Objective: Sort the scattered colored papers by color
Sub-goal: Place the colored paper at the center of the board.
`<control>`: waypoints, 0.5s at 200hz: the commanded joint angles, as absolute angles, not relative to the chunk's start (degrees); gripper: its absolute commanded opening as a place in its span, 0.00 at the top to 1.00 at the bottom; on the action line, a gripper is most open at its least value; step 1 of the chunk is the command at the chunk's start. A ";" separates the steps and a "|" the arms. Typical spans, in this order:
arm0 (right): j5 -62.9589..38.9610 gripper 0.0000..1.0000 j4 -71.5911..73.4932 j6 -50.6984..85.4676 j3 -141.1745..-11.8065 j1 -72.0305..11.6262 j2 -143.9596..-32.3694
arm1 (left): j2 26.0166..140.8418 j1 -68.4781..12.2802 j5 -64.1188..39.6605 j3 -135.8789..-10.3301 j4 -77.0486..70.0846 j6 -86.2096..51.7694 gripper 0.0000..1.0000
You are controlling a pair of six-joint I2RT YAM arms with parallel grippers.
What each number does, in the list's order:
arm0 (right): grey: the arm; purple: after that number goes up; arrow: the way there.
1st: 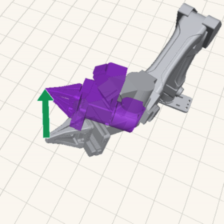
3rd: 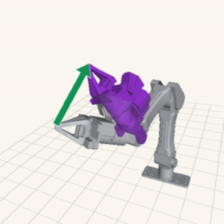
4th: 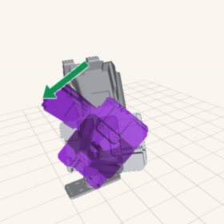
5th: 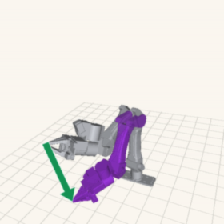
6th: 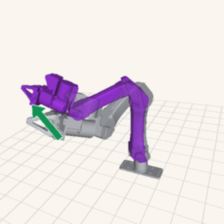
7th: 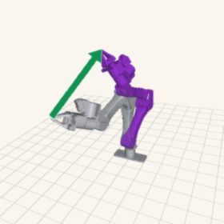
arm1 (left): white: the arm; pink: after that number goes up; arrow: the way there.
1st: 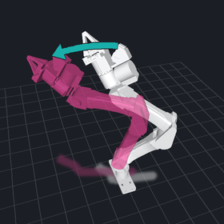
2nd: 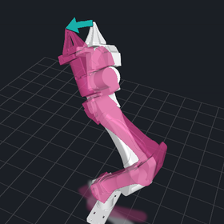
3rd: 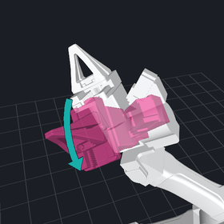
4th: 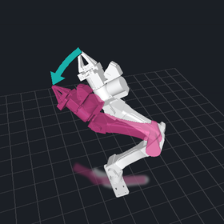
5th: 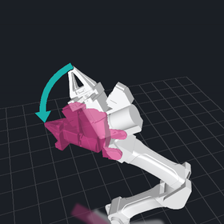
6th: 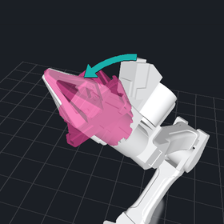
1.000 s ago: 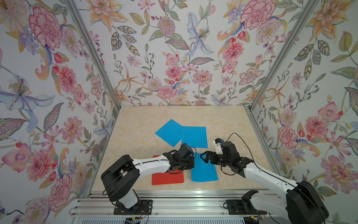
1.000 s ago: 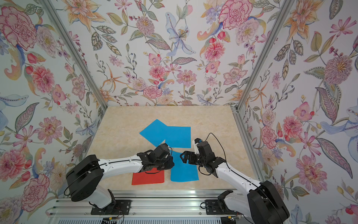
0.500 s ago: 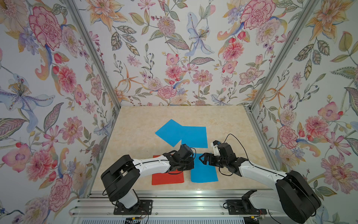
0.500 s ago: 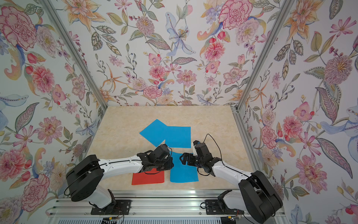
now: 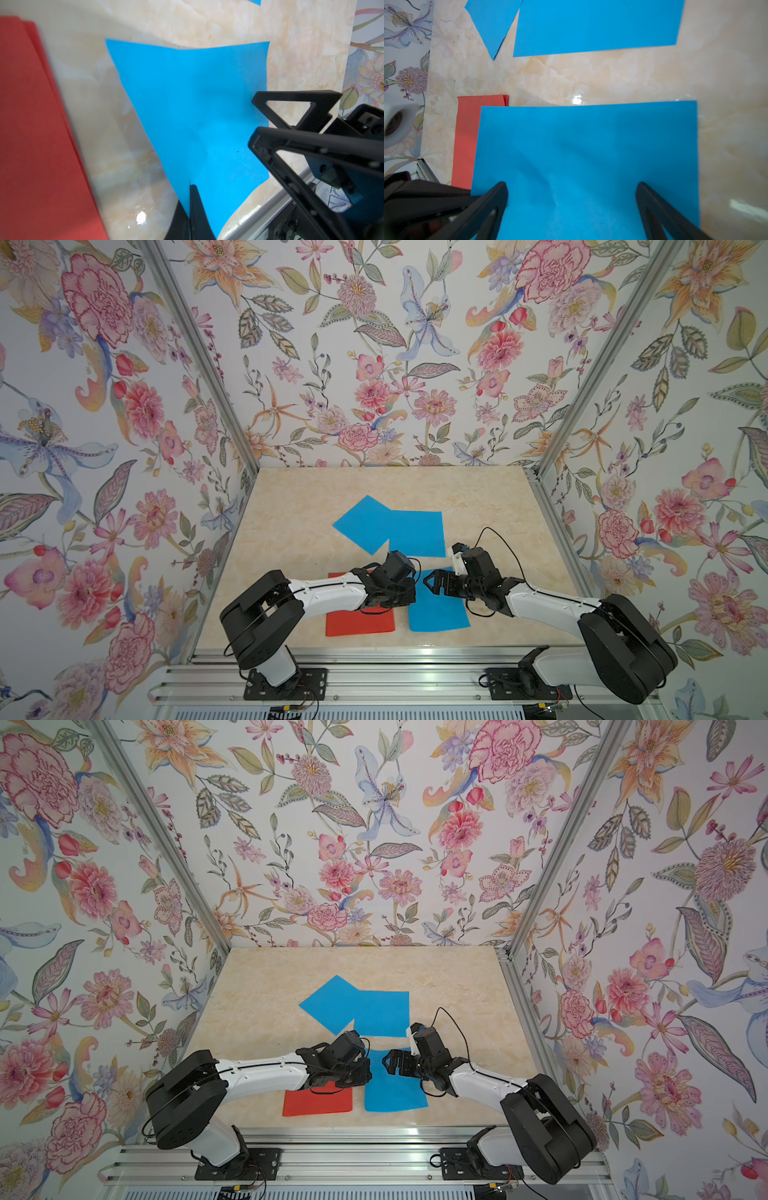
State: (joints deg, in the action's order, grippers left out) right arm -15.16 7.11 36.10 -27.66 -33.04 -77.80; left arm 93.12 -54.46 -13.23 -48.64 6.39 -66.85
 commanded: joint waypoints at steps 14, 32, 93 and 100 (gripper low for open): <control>-12.98 0.00 3.27 35.73 -28.12 -33.57 -77.47 | 93.09 -55.12 -12.33 -49.39 8.72 -65.36 1.00; -12.34 0.00 1.47 35.36 -28.19 -33.57 -76.28 | 92.44 -54.80 -11.67 -49.14 9.73 -64.63 0.88; -11.92 0.00 0.77 35.52 -27.14 -33.57 -74.80 | 88.31 -51.78 -6.00 -53.15 22.11 -57.68 0.53; -11.80 0.00 0.74 35.63 -27.23 -33.57 -74.76 | 87.33 -50.97 -5.66 -53.39 22.84 -56.80 0.53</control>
